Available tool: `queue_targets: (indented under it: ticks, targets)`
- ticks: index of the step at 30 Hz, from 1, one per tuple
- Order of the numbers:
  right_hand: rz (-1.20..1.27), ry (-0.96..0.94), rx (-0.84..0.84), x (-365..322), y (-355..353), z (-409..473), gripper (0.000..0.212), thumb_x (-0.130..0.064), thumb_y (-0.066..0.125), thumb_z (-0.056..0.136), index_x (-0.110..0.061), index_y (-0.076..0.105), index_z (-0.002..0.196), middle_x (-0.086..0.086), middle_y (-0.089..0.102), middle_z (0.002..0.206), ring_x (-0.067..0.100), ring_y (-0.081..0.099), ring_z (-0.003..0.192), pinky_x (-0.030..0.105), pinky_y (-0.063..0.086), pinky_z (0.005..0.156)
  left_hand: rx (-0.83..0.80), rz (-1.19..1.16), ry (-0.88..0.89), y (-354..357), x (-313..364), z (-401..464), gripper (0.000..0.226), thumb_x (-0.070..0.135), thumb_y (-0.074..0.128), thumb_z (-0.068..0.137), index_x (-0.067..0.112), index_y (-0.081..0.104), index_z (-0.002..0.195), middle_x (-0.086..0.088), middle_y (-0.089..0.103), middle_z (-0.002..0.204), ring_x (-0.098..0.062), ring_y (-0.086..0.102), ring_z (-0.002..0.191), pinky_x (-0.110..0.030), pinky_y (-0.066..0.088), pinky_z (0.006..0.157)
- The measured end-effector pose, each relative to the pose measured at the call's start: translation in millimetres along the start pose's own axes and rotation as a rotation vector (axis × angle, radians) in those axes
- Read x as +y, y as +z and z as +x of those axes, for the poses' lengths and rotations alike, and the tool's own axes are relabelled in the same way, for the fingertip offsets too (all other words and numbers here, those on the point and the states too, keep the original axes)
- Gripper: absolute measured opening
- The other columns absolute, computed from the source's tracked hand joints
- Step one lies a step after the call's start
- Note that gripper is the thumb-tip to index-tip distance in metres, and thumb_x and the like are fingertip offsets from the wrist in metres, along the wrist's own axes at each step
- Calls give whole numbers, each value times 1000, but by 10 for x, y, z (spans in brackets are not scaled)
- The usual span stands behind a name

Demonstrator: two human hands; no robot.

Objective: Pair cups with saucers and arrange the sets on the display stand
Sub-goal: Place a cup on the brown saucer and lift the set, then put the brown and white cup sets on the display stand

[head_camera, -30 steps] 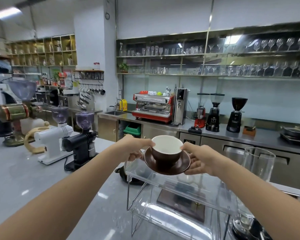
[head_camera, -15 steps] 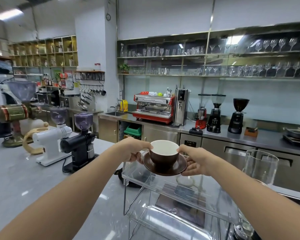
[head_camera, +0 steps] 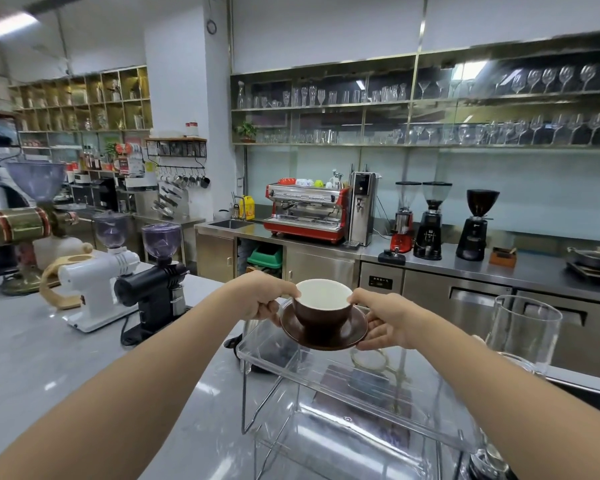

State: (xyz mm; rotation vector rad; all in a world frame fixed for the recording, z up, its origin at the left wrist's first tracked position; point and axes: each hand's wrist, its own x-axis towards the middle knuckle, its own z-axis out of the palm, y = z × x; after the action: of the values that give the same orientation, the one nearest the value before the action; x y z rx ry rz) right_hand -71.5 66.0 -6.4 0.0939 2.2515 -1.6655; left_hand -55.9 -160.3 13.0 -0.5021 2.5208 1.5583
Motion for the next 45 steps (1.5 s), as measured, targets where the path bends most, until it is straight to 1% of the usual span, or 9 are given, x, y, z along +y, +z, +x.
queue_targets:
  ticks: [7, 12, 17, 22, 26, 33, 36, 39, 45]
  targets:
    - [1, 15, 8, 14, 14, 26, 41, -31, 67, 84, 2, 60, 108, 23, 69, 89, 33, 73, 71, 35, 61, 57, -4, 3, -3, -10, 6, 49, 37, 22, 70, 91, 0, 61, 119, -13, 58, 51, -6, 32, 36, -13, 26, 33]
    - [6, 30, 16, 16, 26, 60, 40, -33, 67, 85, 0, 59, 106, 23, 68, 91, 33, 73, 72, 37, 62, 61, 0, -13, -12, -21, 12, 58, 24, 23, 70, 92, 3, 61, 102, -13, 55, 47, -7, 30, 38, -13, 26, 30]
    - [16, 36, 20, 44, 28, 114, 48, -35, 68, 85, 0, 56, 116, 26, 69, 100, 34, 74, 74, 35, 61, 58, 21, -7, -10, -16, 3, 101, 25, 26, 71, 91, 7, 57, 82, -17, 59, 61, -9, 34, 47, -13, 28, 32]
    - [29, 29, 13, 49, 20, 108, 52, -36, 71, 85, 1, 55, 118, 27, 70, 100, 34, 75, 74, 36, 61, 57, 59, 16, 18, -7, 11, 85, 27, 27, 73, 89, 7, 57, 82, -9, 55, 42, -9, 40, 33, -15, 30, 35]
    - [-10, 26, 29, 56, -2, 103, 60, -42, 72, 82, 2, 55, 120, 27, 69, 102, 34, 75, 69, 36, 61, 56, 84, 119, 53, 4, 41, 42, 31, 31, 72, 90, 6, 55, 81, -13, 61, 59, -8, 43, 23, -15, 33, 33]
    - [-212, -46, 175, 20, -10, -24, 70, -53, 70, 80, 0, 54, 123, 20, 64, 104, 31, 74, 65, 38, 62, 55, 200, 224, 119, 26, 42, 34, 34, 31, 73, 85, -1, 65, 93, -19, 77, 89, -12, 51, 38, -16, 40, 36]
    - [-363, -151, 293, -11, -39, -124, 67, -55, 68, 80, 1, 59, 115, 17, 67, 103, 25, 73, 62, 35, 62, 54, 316, 304, 237, 30, 40, -8, 35, 35, 71, 83, 0, 71, 85, -17, 78, 87, -16, 59, 51, -23, 51, 47]
    - [-507, -301, 409, -9, -89, -259, 52, -50, 68, 81, -2, 65, 100, 19, 70, 98, 22, 66, 68, 44, 62, 71, 453, 460, 433, 118, 37, -162, 33, 43, 66, 81, 11, 69, 88, -7, 74, 81, -15, 63, 70, -34, 57, 67]
    - [-751, -564, 517, 121, -201, -530, 41, -43, 64, 85, -14, 61, 113, -4, 60, 100, 16, 56, 93, 35, 51, 85, 473, 582, 794, 496, 18, -476, 32, 44, 61, 87, 19, 66, 107, 4, 71, 100, -19, 61, 98, -41, 52, 88]
